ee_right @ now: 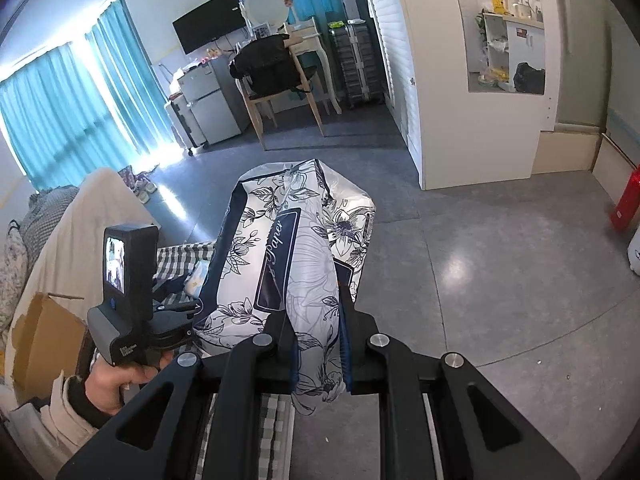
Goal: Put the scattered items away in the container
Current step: 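Grasp the blue floral tissue pack with the left gripper while the right holds the bag, then carry the bag and tissue pack over the box with both grippers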
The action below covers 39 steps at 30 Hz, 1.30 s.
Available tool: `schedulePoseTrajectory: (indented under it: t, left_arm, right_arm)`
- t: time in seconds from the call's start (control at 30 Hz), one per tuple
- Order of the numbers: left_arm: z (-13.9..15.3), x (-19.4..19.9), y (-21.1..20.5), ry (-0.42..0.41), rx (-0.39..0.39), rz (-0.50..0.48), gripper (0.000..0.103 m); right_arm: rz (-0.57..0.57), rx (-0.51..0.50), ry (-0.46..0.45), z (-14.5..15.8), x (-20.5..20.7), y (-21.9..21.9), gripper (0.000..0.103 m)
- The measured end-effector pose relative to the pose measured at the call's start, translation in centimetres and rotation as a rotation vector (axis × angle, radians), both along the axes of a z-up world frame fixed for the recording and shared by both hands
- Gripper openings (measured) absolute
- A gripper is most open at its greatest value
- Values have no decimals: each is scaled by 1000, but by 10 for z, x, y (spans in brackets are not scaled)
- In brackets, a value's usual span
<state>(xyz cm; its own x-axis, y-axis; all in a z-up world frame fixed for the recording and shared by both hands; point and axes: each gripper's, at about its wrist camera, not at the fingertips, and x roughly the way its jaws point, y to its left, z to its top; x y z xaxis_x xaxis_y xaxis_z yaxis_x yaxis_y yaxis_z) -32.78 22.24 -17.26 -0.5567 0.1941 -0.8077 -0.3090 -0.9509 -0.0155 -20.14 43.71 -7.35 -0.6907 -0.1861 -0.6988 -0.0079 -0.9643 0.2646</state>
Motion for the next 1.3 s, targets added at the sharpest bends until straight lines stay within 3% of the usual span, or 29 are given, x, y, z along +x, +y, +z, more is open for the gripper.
schedulePoseTrajectory:
  t: [0.17, 0.37, 0.53, 0.87, 1.07, 1.3]
  left_arm:
    - [15, 9, -7, 33, 11, 19, 73]
    - [69, 42, -32, 131, -6, 83, 73]
    - [125, 88, -79, 195, 14, 179, 73]
    - [201, 196, -196, 308, 25, 347, 73]
    - [217, 252, -296, 340, 1, 488, 73]
    - [199, 289, -403, 304, -21, 646, 73]
  right_arm:
    - [8, 3, 8, 5, 2, -4, 14]
    - [51, 14, 34, 24, 7, -23, 14]
    - [118, 29, 74, 51, 19, -66, 14]
    - [284, 69, 124, 88, 64, -180, 14]
    - [424, 78, 153, 103, 87, -274, 14]
    - [554, 89, 167, 108, 99, -373, 14]
